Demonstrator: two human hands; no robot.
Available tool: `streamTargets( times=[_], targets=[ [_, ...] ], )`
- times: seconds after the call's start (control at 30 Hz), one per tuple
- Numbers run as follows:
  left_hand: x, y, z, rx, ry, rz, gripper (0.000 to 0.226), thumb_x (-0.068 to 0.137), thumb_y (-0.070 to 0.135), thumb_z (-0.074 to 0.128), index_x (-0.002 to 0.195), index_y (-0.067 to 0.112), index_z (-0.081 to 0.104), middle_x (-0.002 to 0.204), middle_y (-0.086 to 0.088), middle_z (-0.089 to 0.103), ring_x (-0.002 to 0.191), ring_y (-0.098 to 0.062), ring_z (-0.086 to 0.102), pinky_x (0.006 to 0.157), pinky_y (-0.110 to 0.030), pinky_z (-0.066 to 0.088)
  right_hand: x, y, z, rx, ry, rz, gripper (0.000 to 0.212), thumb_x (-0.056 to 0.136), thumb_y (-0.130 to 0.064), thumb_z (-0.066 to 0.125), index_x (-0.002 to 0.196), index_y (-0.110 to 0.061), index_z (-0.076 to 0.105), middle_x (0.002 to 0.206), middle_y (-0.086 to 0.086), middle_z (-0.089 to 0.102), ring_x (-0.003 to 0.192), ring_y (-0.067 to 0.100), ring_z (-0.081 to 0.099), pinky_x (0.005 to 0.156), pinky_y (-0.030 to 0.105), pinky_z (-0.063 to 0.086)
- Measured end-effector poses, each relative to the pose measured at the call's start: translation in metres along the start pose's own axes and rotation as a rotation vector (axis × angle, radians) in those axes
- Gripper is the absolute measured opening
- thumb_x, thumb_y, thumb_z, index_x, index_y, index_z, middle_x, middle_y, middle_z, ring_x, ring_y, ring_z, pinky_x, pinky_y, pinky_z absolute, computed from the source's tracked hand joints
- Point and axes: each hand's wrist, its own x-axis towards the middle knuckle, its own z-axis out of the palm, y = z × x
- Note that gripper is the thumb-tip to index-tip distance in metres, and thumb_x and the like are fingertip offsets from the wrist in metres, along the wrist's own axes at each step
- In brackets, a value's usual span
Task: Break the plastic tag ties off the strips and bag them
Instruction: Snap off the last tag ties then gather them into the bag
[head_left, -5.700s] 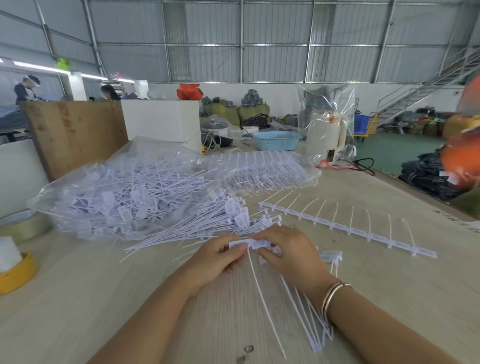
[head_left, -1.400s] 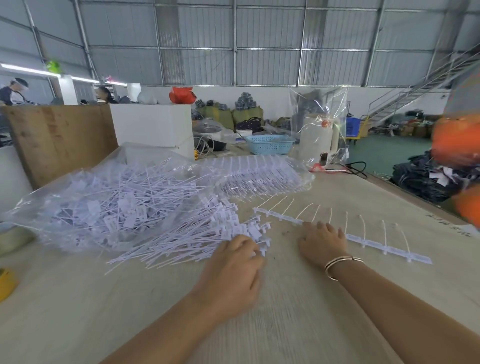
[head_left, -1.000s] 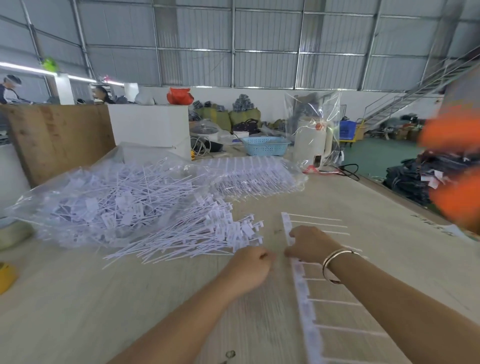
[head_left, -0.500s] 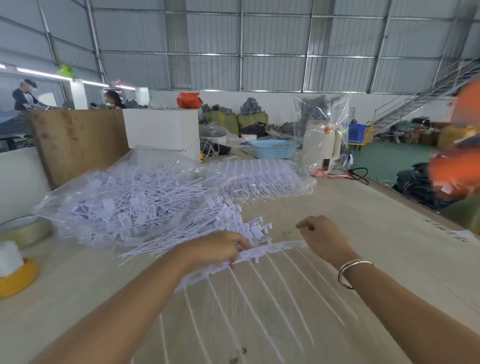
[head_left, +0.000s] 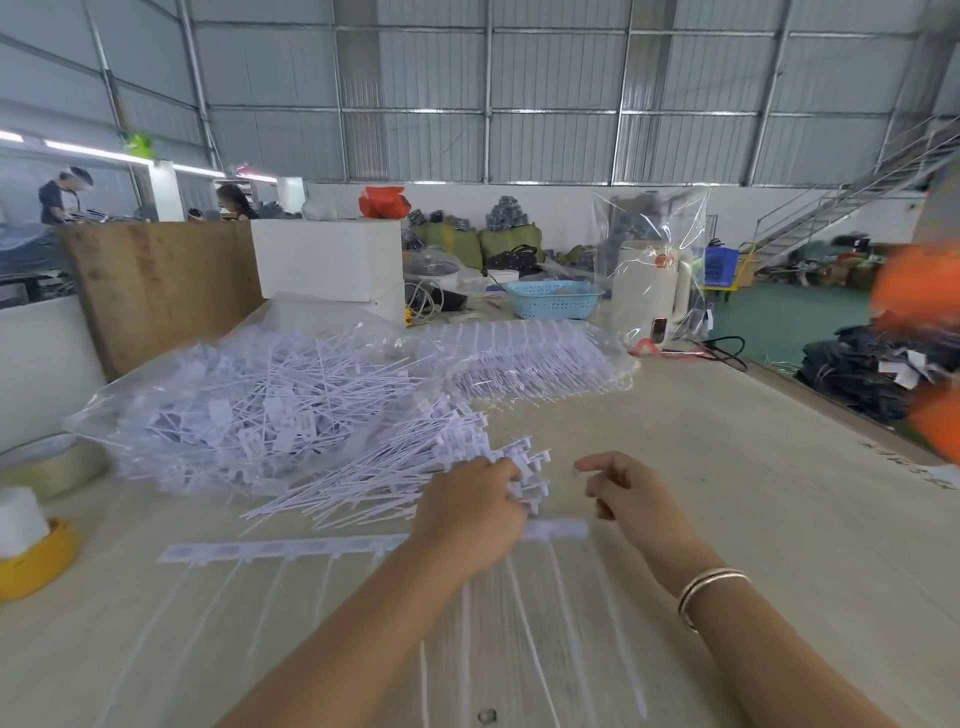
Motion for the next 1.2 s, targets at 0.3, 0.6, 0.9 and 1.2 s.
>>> streamTargets(
  times=[0.3, 0.6, 0.9, 1.2],
  targets=[
    [-0.008, -0.004, 0.021, 0.064, -0.067, 0.139, 0.028, 0.089, 0.031, 0.047, 0.116, 0.027, 0.056, 0.103, 0.009, 0.050, 0.103, -0.012, 0.049, 0.089, -0.032, 0.037, -0.022, -0.013, 0.007, -0.347, -0.280, -0.189, 0.017, 0.083, -0.006, 0.060, 0.085, -0.022, 0.063, 0.082, -0.006, 0.057, 0.059, -0.005, 0.046, 0.061, 0.007, 0.036],
    [-0.010, -0.016, 0.021, -0.027, 0.025, 0.177, 0.017, 0.094, 0.037, 0.044, 0.097, 0.025, 0.056, 0.084, 0.013, 0.052, 0.079, -0.009, 0.050, 0.070, -0.029, 0.034, -0.022, -0.010, 0.006, -0.622, -0.253, -0.484, 0.013, 0.078, -0.014, 0.069, 0.090, -0.011, 0.066, 0.085, 0.000, 0.058, 0.073, 0.004, 0.049, 0.063, 0.012, 0.032],
    [-0.012, -0.024, 0.015, -0.350, -0.054, 0.164, 0.014, 0.094, 0.038, 0.050, 0.084, 0.029, 0.056, 0.076, -0.003, 0.063, 0.060, -0.009, 0.047, 0.058, -0.027, 0.033, -0.027, -0.025, 0.003, -0.687, -0.137, -0.702, 0.021, 0.080, -0.028, 0.071, 0.099, -0.020, 0.071, 0.084, -0.016, 0.048, 0.072, -0.003, 0.043, 0.069, 0.027, 0.034],
    [-0.013, -0.027, 0.011, -0.522, -0.033, 0.218, 0.005, 0.089, 0.027, 0.062, 0.086, 0.024, 0.064, 0.074, 0.009, 0.068, 0.064, 0.000, 0.057, 0.059, -0.018, 0.038, -0.028, -0.021, 0.005, -0.419, -0.226, -0.541, 0.011, 0.087, -0.020, 0.063, 0.086, -0.017, 0.073, 0.070, -0.019, 0.056, 0.067, -0.004, 0.053, 0.068, 0.016, 0.040]
  ],
)
